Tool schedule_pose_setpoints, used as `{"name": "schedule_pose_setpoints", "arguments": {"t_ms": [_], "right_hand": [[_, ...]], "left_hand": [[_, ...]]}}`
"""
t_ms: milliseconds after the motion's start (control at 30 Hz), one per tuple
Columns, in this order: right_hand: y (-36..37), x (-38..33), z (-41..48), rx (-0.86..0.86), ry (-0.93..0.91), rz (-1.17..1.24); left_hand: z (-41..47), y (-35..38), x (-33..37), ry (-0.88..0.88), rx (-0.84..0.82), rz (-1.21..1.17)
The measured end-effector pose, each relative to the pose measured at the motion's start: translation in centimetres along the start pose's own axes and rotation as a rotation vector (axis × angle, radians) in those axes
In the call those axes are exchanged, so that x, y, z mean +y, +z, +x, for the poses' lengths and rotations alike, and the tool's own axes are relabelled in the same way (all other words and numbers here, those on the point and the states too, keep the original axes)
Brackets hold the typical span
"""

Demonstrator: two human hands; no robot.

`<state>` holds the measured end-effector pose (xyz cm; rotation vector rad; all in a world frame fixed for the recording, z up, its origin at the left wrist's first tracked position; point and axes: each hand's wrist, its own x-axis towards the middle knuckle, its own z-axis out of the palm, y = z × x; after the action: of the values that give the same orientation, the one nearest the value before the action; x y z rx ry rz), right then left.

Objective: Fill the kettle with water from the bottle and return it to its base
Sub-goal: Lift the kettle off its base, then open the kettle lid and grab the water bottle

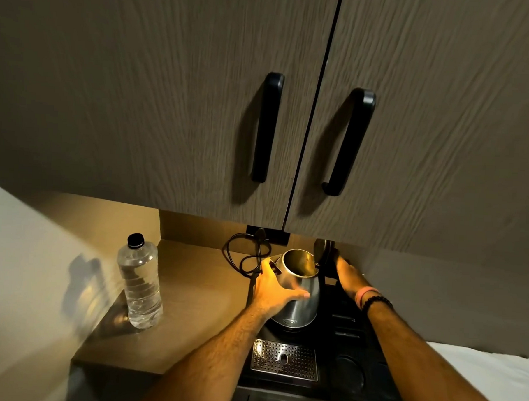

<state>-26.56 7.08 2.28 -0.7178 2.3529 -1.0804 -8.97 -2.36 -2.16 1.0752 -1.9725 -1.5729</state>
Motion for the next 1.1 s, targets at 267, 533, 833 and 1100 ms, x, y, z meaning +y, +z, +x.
{"name": "schedule_pose_setpoints", "arguments": {"t_ms": [267,533,833,1100], "right_hand": [[-0.4,-1.5,-0.8,0.011,-0.172,0.267],[3.7,-7.9,-4.0,-0.233,-0.319,0.243],[15.0,-8.5,-5.4,-0.422,-0.292,0.277],[17.7,-8.4,-5.4,-0.445,-0.391,0.007]], "left_hand": [[-0.4,-0.8,1.5,0.127,0.055,-0.013],[-1.7,-7.8,-0.1,0.179,0.266,0.022],[-4.3,-14.9,-7.2,-0.003,0.337,0.036],[-5.3,-15.6,-9.2,-0.104,0.319,-0.027]]}}
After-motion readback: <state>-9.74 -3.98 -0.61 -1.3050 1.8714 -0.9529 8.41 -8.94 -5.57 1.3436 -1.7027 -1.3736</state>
